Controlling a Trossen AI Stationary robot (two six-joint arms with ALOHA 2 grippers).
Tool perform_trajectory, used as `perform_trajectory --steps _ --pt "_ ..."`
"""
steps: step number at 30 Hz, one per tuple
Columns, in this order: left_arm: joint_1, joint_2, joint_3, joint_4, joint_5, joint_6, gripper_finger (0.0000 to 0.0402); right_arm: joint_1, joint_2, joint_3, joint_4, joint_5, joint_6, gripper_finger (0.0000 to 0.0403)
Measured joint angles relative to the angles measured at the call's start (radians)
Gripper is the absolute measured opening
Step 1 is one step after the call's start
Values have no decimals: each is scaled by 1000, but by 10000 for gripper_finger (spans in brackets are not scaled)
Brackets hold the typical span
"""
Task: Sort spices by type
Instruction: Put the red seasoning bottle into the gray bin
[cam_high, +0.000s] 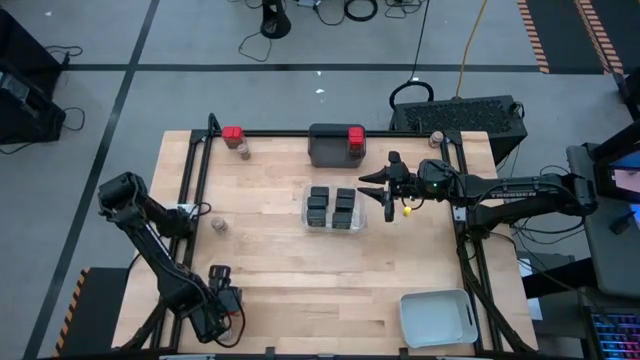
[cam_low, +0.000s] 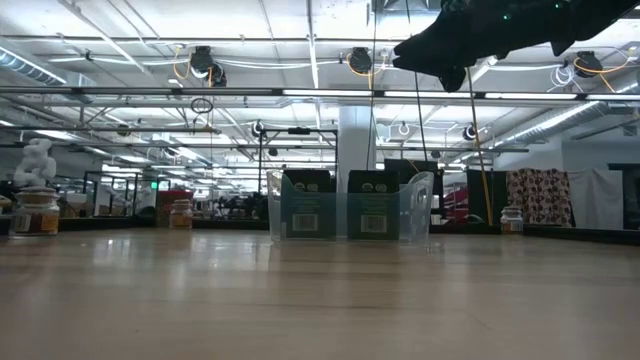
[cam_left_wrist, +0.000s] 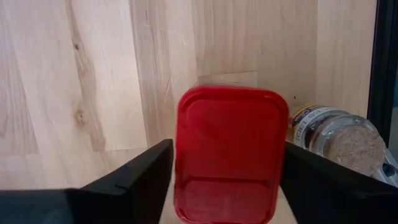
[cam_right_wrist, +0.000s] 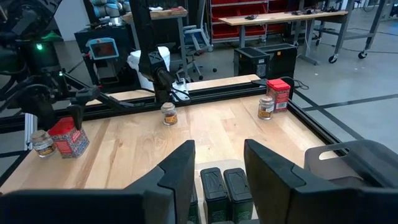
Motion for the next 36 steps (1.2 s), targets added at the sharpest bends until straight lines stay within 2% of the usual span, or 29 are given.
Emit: perform_trajectory --steps 4,13,17,21,27,30,33,36 --pt "0 0 0 0 0 0 228 0 0 0 0 0 0 121" --pt "22 -18 4 -38 0 9 228 0 0 0 0 0 0 121" --pt "63 -62 30 -148 -52 12 228 0 0 0 -5 0 -3 121" --pt "130 -123 55 -188 -138 82 228 0 0 0 -32 0 -12 121" --pt "303 -196 92 -172 -331 328 228 0 0 0 -94 0 -33 121" --pt "425 -221 97 -90 -401 472 228 0 0 0 -122 1 -48 121" --pt "572 -227 97 17 -379 617 228 -1 0 0 -142 8 -70 121" --pt "730 -227 97 109 -278 722 228 -4 0 0 -144 11 -91 121"
